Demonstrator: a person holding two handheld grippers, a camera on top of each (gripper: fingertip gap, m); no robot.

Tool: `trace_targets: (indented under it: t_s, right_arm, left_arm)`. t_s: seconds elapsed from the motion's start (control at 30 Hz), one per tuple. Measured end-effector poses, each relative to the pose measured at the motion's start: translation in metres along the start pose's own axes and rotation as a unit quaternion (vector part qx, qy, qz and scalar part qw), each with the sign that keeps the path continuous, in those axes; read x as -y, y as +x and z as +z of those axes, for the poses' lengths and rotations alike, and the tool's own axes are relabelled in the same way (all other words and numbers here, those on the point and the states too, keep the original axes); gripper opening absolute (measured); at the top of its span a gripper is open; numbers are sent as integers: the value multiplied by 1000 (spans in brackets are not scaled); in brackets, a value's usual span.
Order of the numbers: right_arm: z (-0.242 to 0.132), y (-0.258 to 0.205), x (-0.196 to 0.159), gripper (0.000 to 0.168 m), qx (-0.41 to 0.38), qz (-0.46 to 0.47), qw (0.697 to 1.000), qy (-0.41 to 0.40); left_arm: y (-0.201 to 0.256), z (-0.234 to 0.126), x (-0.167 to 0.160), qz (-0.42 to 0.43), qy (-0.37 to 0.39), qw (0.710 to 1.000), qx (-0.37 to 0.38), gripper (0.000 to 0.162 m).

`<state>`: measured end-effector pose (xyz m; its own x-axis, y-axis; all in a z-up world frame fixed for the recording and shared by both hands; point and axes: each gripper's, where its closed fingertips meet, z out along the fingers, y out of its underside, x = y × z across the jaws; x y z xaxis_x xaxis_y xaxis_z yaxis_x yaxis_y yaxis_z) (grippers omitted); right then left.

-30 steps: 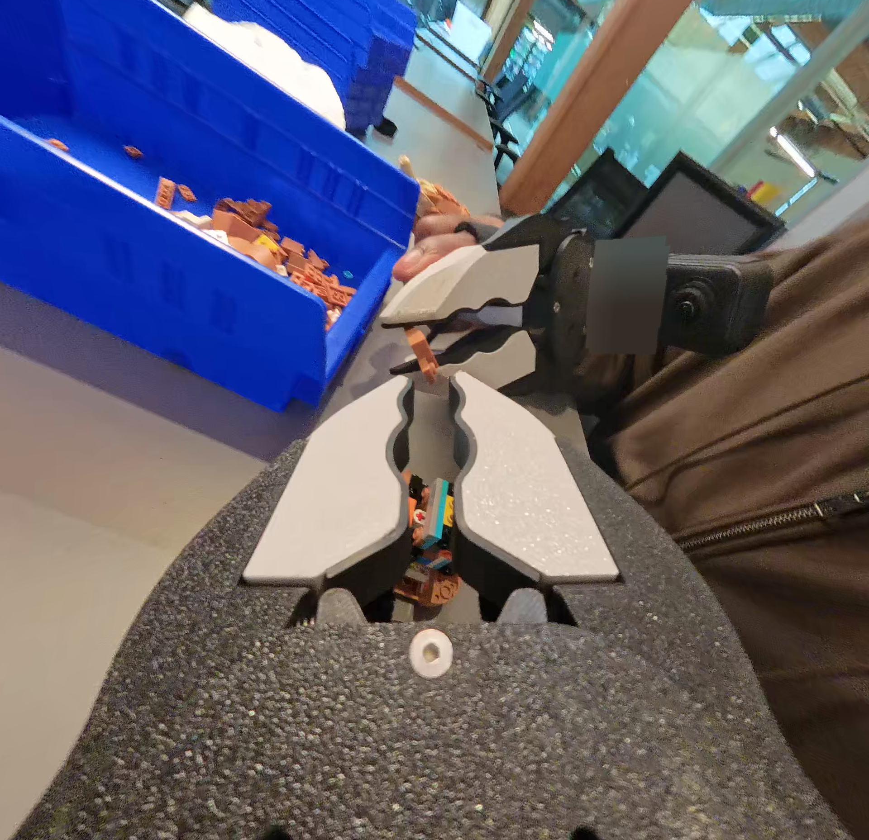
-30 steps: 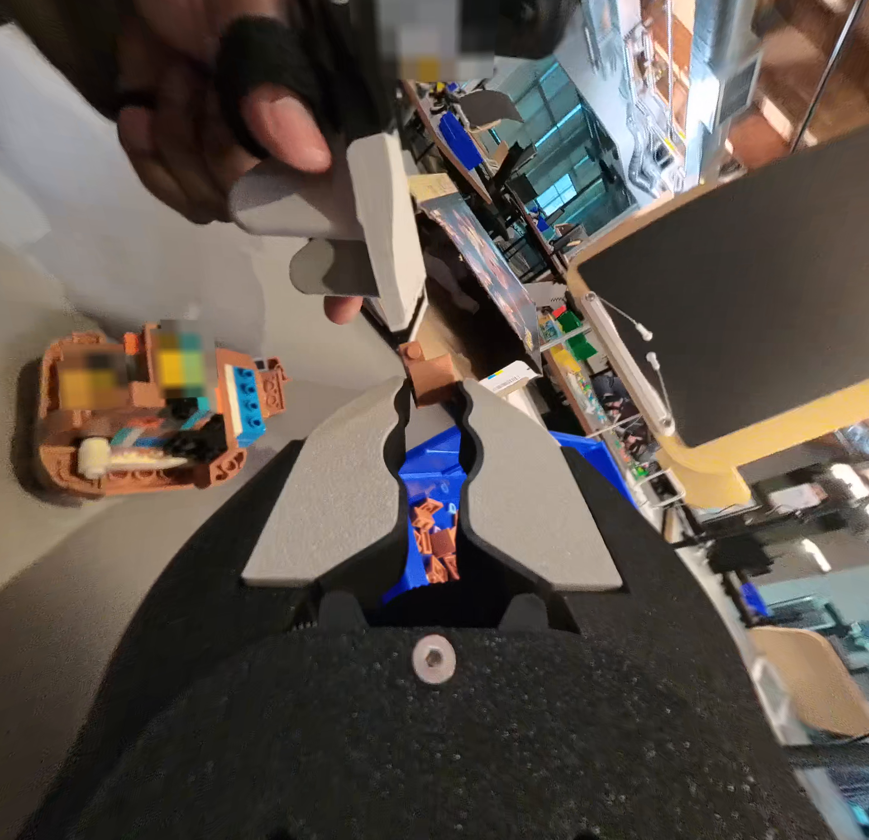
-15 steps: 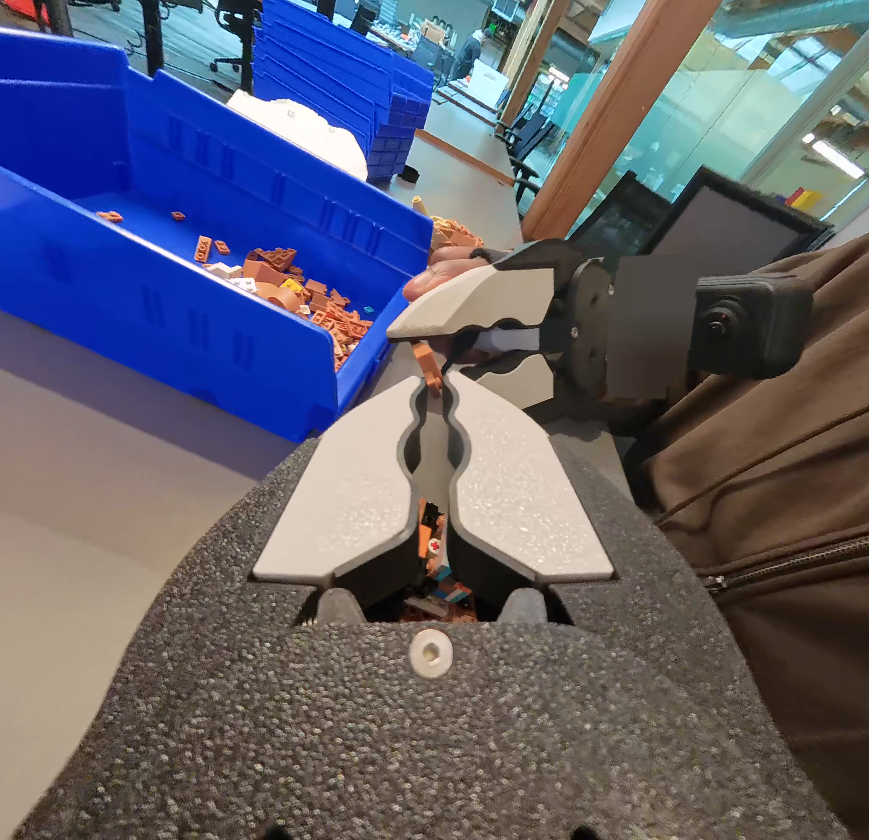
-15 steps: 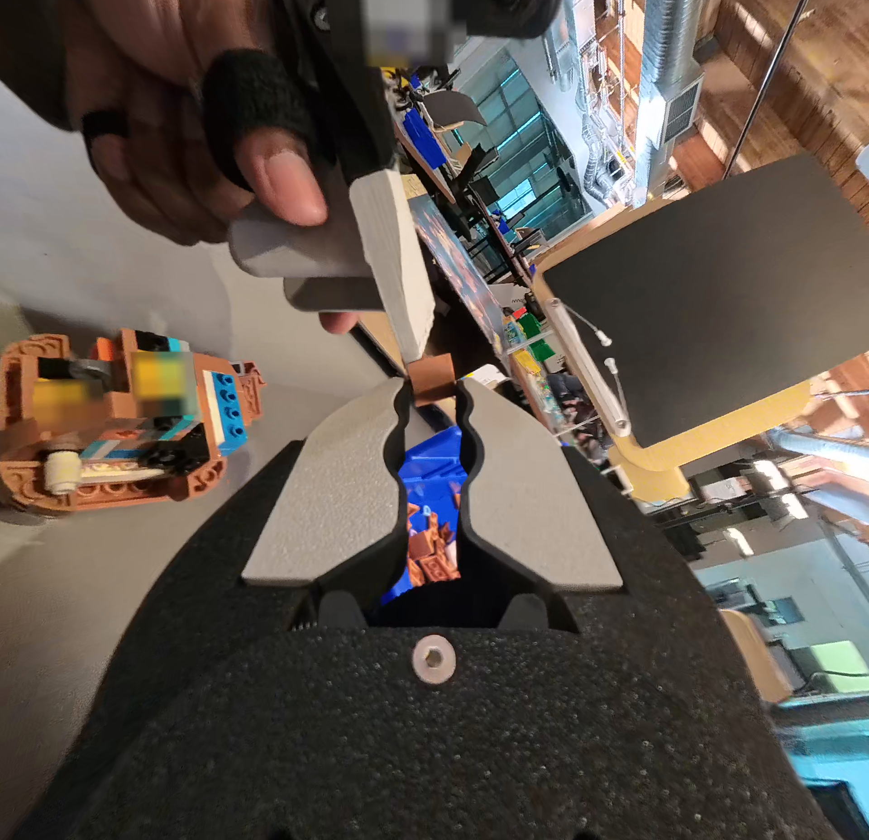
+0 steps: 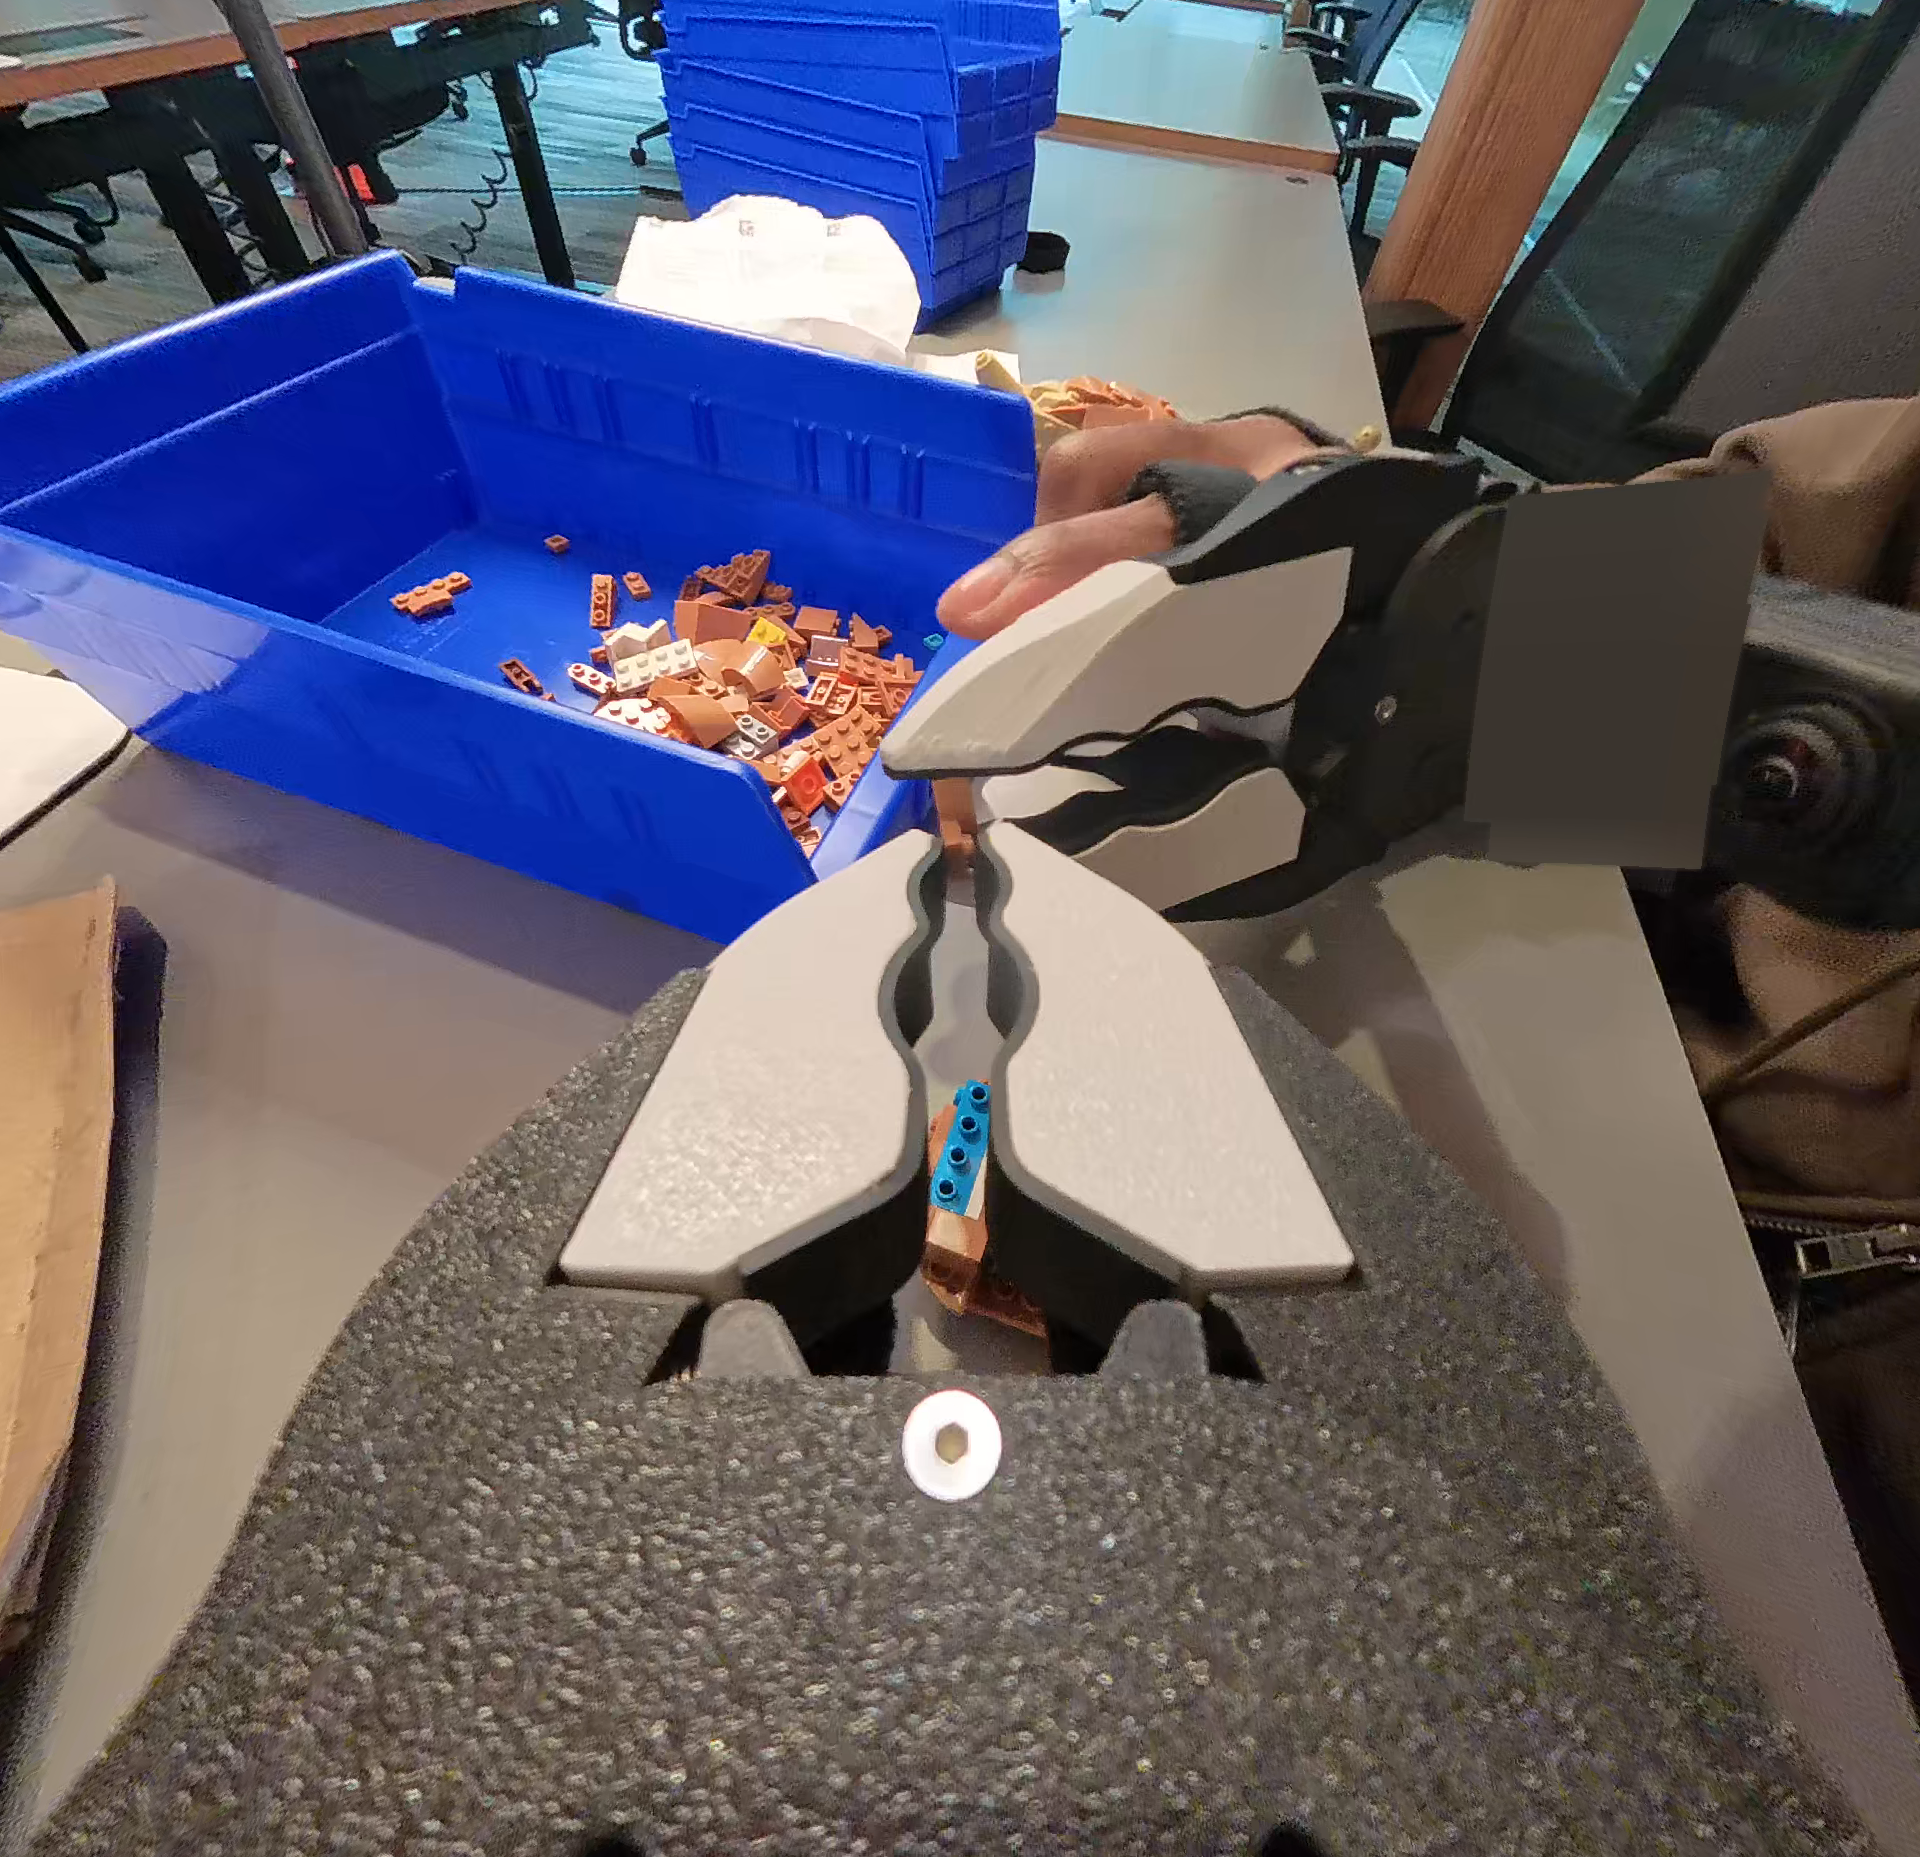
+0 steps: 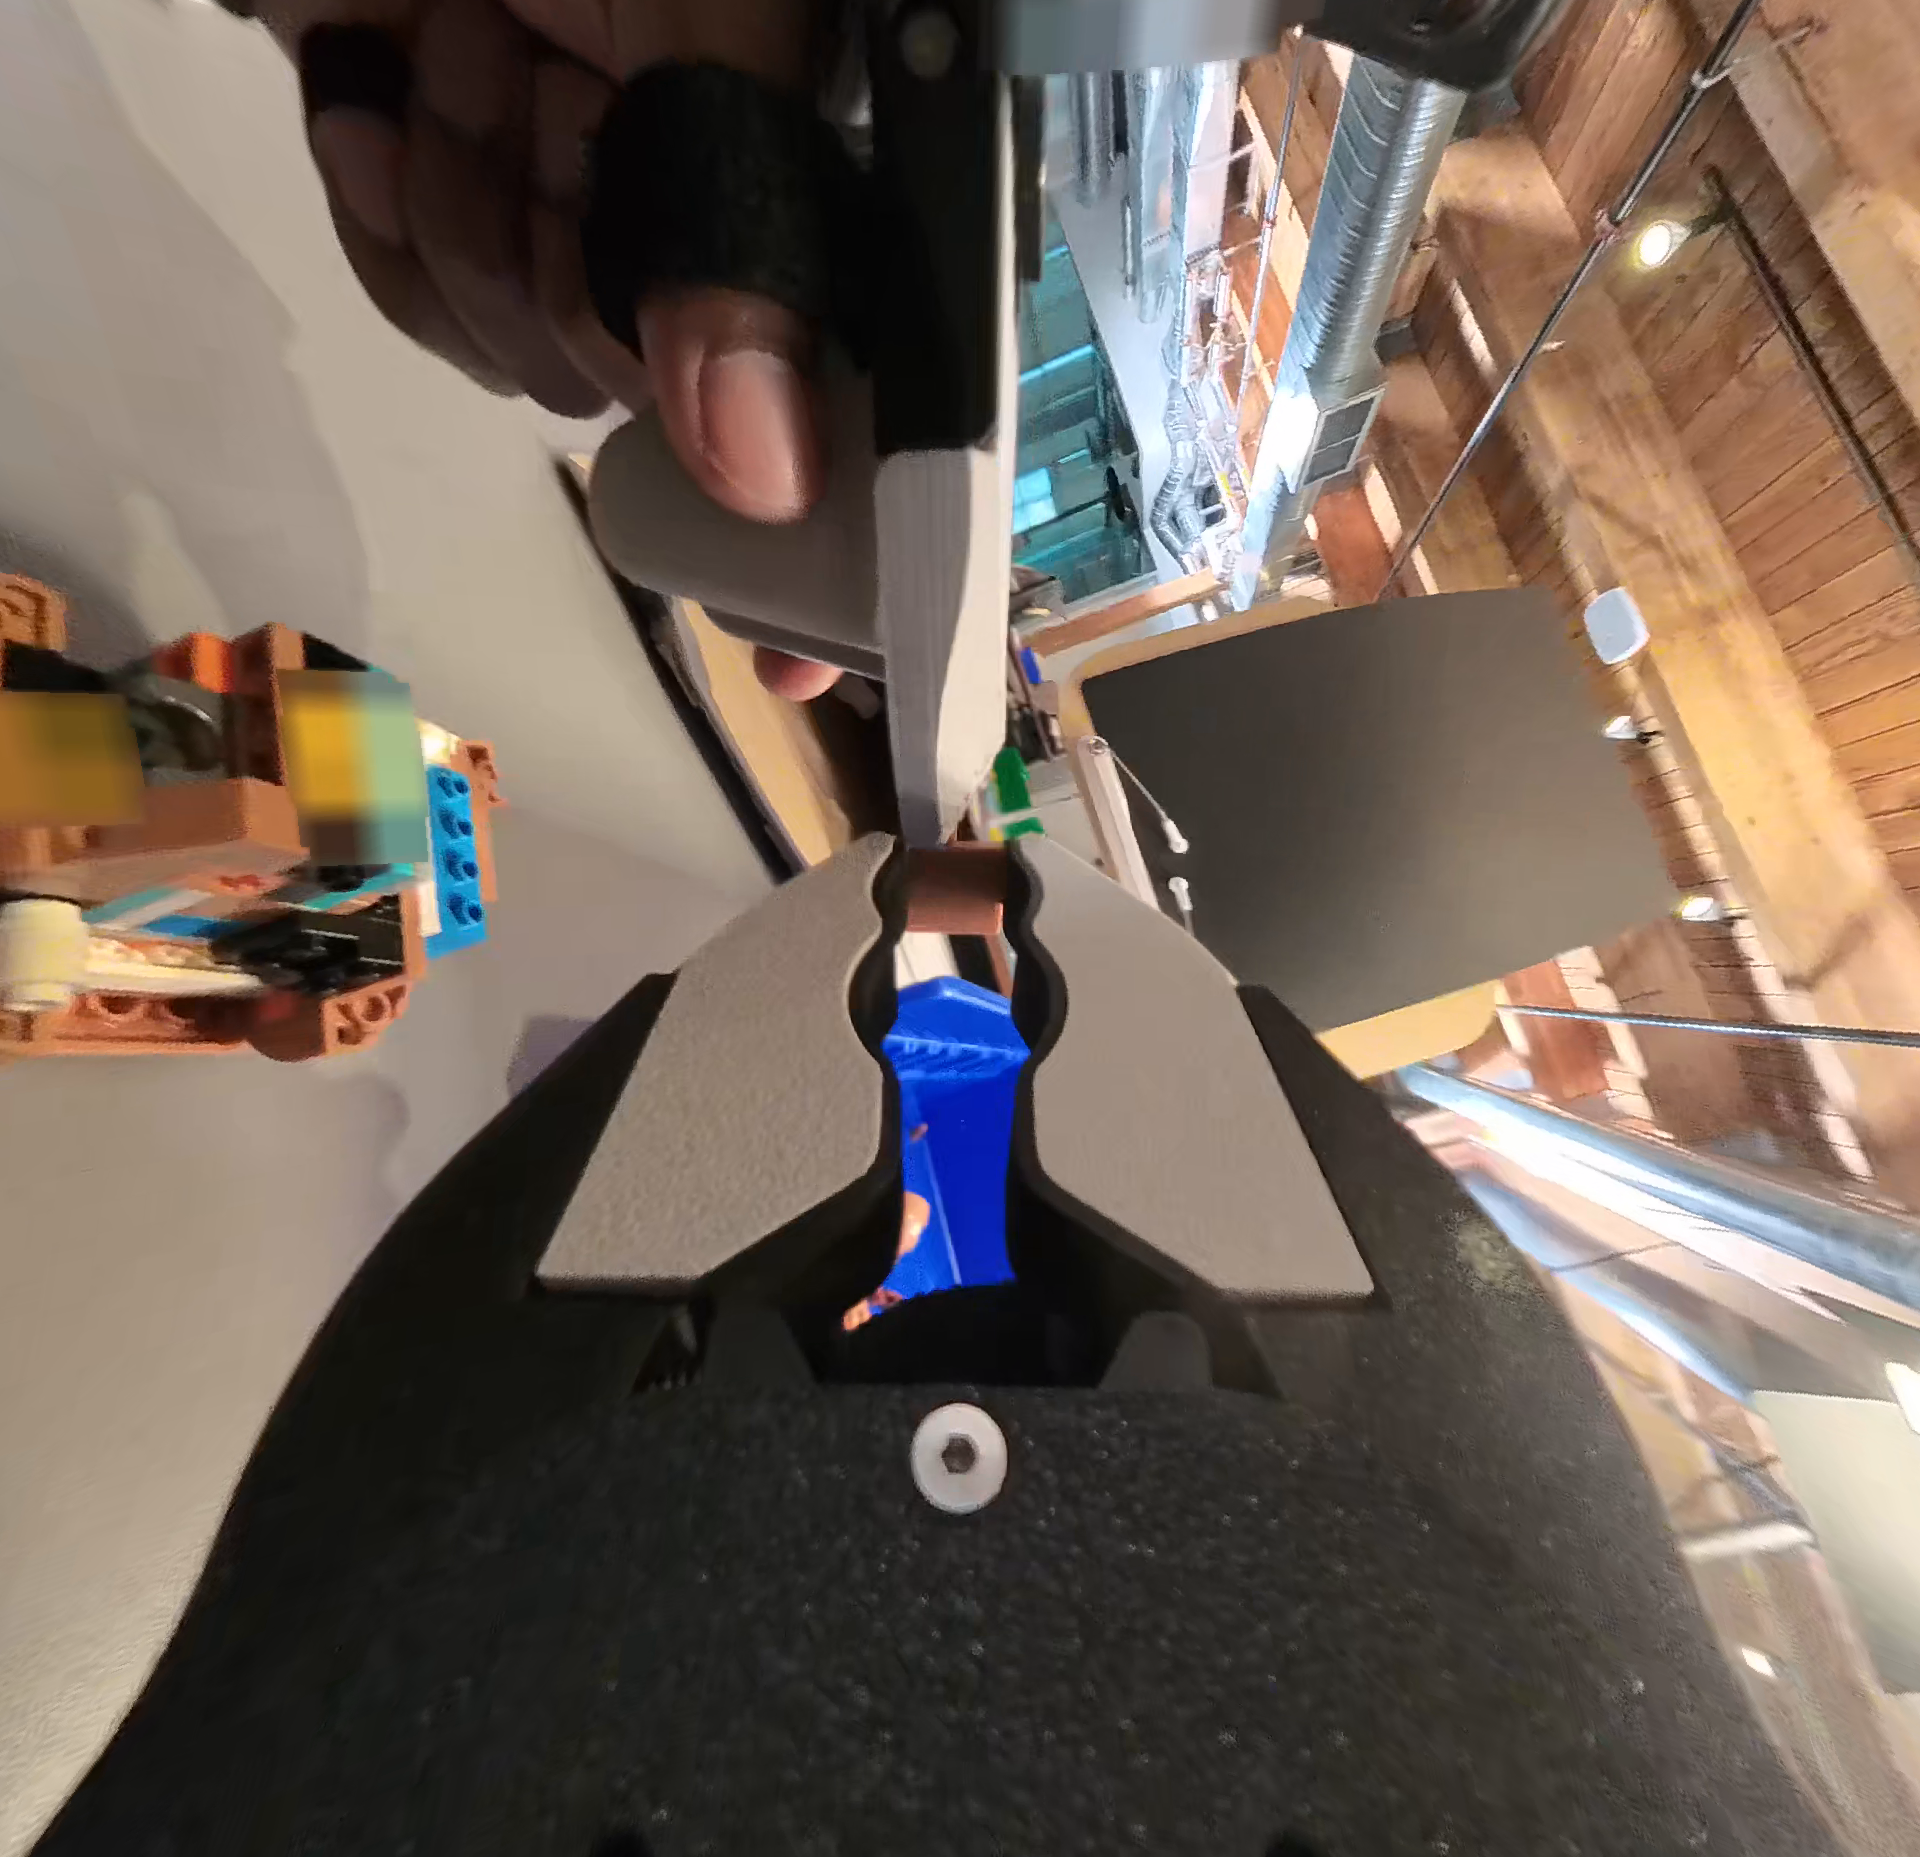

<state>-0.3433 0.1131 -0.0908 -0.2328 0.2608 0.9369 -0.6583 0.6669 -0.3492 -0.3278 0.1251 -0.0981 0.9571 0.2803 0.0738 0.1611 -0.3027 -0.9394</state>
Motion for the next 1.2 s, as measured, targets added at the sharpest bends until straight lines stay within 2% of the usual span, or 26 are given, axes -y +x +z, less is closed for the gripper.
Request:
trace_targets:
  t_s: [0.23,0.37,0.63,0.77,1.1,1.17,1.2]
  right_arm:
    - [-5,-1,11,16,65,126,988,56]
    - [-7,-2,13,16,83,148,983,69]
    - [-15,5,25,16,98,191,970,116]
    - [-11,4,19,16,84,183,975,98]
    - [-6,29,-7,16,22,243,968,55]
    - [-1,37,-29,16,-14,244,970,-2]
    - [1,40,-50,16,-33,245,967,-57]
  left_arm:
    - [11,-6,4,68,-1,997,-21,5]
    - [13,-7,4,70,-3,997,-28,5]
    - [2,-18,7,-44,48,994,-83,5]
    - [3,-20,11,-77,72,988,-109,5]
    - [1,-17,16,-179,128,962,-164,5]
    - [-1,-15,14,-182,126,962,-161,5]
    - [-1,-14,14,-182,125,962,-160,5]
